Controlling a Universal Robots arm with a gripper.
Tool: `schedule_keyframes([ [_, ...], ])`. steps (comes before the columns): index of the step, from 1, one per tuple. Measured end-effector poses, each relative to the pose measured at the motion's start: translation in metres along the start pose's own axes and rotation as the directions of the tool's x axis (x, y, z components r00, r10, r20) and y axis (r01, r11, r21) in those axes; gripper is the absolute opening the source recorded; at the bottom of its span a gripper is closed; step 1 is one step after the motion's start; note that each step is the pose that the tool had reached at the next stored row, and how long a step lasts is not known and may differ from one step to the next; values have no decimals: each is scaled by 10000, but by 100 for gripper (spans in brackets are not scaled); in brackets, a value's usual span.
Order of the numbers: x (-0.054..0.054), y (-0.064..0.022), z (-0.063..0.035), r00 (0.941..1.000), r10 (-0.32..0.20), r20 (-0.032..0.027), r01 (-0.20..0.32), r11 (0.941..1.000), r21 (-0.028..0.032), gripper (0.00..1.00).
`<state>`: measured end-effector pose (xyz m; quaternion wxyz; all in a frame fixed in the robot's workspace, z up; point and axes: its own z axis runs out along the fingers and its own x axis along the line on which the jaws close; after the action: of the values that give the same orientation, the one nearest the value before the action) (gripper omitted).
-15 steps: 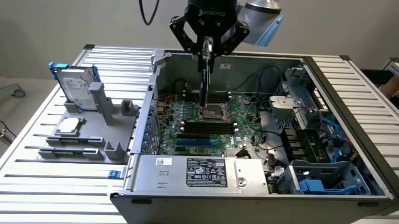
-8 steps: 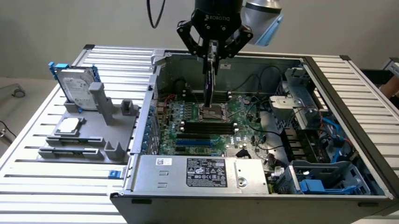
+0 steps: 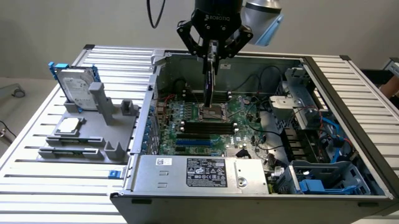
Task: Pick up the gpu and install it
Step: 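Insert the gpu into the slot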
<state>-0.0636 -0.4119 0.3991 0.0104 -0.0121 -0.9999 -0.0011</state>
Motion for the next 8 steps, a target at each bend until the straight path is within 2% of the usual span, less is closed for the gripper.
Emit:
schedule_keyframes([
  [8,0,0,0,10000,0,0,0,10000,0,27],
])
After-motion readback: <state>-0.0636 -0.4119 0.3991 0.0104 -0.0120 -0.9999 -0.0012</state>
